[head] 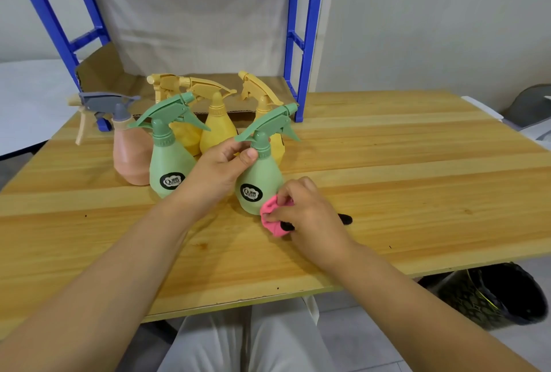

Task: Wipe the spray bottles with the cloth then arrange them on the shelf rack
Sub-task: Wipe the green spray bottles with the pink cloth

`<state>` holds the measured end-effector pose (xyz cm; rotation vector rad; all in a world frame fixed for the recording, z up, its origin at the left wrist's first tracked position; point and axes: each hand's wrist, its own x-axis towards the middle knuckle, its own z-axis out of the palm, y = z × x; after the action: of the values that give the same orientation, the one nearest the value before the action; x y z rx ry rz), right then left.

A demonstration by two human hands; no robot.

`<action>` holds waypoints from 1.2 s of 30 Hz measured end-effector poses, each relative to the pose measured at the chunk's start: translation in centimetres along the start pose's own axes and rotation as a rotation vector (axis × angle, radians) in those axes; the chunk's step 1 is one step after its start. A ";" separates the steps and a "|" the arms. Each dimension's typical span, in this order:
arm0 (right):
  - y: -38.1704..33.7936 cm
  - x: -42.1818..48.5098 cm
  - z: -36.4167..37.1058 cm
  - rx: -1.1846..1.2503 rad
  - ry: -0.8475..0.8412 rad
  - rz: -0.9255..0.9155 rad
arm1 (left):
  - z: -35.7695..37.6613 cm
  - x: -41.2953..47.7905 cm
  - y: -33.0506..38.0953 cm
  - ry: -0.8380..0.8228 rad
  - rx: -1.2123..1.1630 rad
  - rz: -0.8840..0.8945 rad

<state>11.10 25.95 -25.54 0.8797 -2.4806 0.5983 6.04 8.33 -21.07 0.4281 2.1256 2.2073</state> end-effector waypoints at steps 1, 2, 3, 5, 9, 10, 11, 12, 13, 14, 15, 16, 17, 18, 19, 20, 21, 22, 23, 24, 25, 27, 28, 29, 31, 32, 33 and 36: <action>-0.1 0.2 -0.4 0.002 0.002 -0.004 | 0.0 -0.1 0.0 -0.001 0.002 -0.004; -0.2 0.4 -0.8 0.006 0.026 -0.010 | -0.1 -0.1 0.0 -0.007 0.009 -0.007; -0.3 0.8 -1.4 0.007 0.067 -0.013 | -0.1 -0.1 0.1 -0.017 0.020 -0.011; -0.5 2.0 -2.5 -0.011 0.170 -0.011 | -0.3 -0.2 0.2 -0.025 0.043 -0.013; -1.3 3.9 -2.7 -0.082 0.240 0.000 | 0.1 -0.6 0.3 -0.029 0.049 -0.012; -1.3 3.8 -2.2 -0.079 0.237 0.001 | 0.1 -0.7 0.2 -0.029 0.054 -0.009; -1.3 3.5 -1.7 -0.073 0.239 0.004 | 0.1 -0.7 0.3 -0.033 0.052 -0.009; -1.2 3.0 -1.2 -0.062 0.247 0.013 | 0.0 -0.7 0.3 -0.041 0.055 -0.009; -1.1 2.5 -0.7 -0.046 0.253 0.027 | -0.1 -0.8 0.3 -0.050 0.064 -0.008; -0.9 2.0 -0.4 -0.031 0.251 0.038 | -0.1 -0.8 0.3 -0.061 0.073 -0.004; -0.9 1.5 -0.2 -0.025 0.244 0.044 | 0.0 -1.0 0.3 -0.067 0.074 0.000; -0.9 1.0 0.0 -0.028 0.229 0.047 | 0.0 -1.0 0.2 -0.066 0.072 0.006; -0.9 0.5 0.3 -0.042 0.201 0.049 | 0.0 -1.1 0.2 -0.065 0.074 0.015; -1.0 0.1 0.5 -0.055 0.166 0.053 | 0.0 -1.2 0.1 -0.061 0.093 0.021; -1.1 -0.3 0.7 -0.064 0.128 0.057 | 0.0 -1.2 0.0 -0.052 0.115 0.021; -1.2 -0.6 0.9 -0.071 0.096 0.059 | 0.0 -1.1 -0.2 -0.027 0.122 0.018; -1.2 -0.7 0.9 -0.075 0.078 0.060 | 0.0 -1.0 -0.3 0.014 0.110 0.011; -1.1 -0.8 0.9 -0.077 0.072 0.055 | 0.2 -0.9 -0.2 0.067 0.078 0.002; -1.0 -0.8 0.8 -0.076 0.066 0.047 | 0.4 -1.0 -0.1 0.120 0.049 0.005; -1.0 -0.8 0.6 -0.073 0.061 0.042 | 0.7 -1.1 0.0 0.168 0.064 0.019; -1.0 -0.8 0.3 -0.062 0.059 0.054 | 1.0 -1.2 0.2 0.213 0.107 0.034; -1.1 -0.6 -0.3 -0.019 0.062 0.130 | 1.3 -1.2 0.1 0.295 0.199 0.062; -1.1 -0.5 -0.5 0.001 0.058 0.167 | 1.3 -1.1 0.0 0.320 0.228 0.076; -1.1 -0.3 -0.6 0.007 0.042 0.187 | 1.2 -1.0 0.0 0.330 0.246 0.082; -0.7 0.1 -0.6 -0.035 0.001 0.161 | 0.9 -0.7 -0.1 0.322 0.286 0.084; -0.5 0.2 -0.6 -0.063 0.005 0.126 | 0.7 -0.7 -0.1 0.305 0.294 0.090; -0.5 0.2 -0.7 -0.088 0.029 0.087 | 0.6 -0.7 0.0 0.283 0.294 0.100; -1.3 0.5 -1.2 -0.159 0.215 -0.037 | 0.0 -0.8 0.3 0.214 0.283 0.128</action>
<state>11.92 25.40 -24.00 0.7565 -2.2782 0.4509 6.86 8.18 -20.95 0.3635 2.6083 2.1048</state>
